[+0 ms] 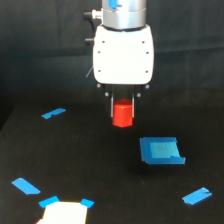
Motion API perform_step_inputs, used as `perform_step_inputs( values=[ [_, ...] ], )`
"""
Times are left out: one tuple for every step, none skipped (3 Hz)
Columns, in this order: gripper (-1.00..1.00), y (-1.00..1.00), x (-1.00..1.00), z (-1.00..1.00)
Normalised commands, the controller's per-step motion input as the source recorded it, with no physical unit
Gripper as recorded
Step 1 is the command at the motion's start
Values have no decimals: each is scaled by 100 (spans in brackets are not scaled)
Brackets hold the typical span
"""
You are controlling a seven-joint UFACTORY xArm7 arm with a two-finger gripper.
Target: Pick up the red object from the table
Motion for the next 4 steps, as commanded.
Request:
perform_step_inputs(
  values=[
    [-100,-57,-12,-7],
    [-63,2,-33,54],
    [-61,-4,-30,42],
    [-100,-50,-37,2]
  ],
)
